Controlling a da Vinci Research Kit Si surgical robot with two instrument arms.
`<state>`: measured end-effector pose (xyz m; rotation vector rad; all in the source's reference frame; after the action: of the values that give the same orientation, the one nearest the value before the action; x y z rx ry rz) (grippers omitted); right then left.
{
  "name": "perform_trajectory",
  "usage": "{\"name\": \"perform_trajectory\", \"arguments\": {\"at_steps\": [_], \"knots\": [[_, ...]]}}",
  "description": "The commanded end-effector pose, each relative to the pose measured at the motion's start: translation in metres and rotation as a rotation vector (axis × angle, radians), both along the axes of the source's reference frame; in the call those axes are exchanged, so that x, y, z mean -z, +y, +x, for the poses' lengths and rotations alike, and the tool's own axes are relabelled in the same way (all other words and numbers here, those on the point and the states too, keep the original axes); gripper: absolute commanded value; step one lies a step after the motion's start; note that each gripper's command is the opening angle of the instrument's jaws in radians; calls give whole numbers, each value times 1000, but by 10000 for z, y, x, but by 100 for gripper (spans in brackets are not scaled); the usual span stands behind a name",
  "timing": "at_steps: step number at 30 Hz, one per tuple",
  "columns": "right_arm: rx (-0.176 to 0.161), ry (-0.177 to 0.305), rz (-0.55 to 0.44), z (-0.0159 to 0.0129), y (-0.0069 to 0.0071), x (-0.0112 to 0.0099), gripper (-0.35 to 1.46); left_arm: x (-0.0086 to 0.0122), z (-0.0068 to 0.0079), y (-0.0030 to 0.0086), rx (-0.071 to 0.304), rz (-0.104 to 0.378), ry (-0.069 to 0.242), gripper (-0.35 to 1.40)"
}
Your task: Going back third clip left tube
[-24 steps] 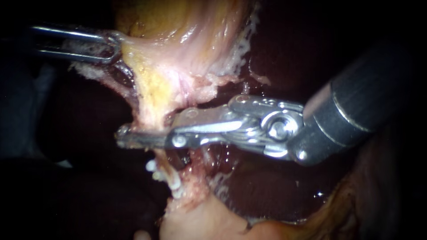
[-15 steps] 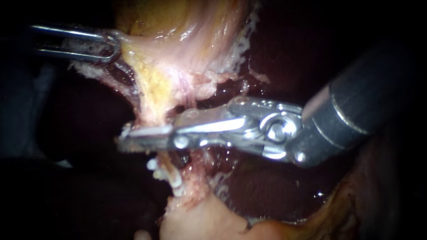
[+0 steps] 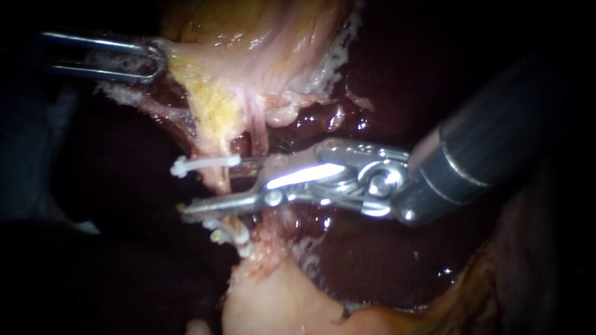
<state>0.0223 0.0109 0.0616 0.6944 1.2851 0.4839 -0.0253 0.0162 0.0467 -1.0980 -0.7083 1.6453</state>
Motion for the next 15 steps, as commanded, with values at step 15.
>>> {"name": "perform_trajectory", "arguments": {"at_steps": [15], "knots": [[24, 27, -328, -102, -15, 20, 50, 1, 2, -1, -2, 0, -1, -35]]}}
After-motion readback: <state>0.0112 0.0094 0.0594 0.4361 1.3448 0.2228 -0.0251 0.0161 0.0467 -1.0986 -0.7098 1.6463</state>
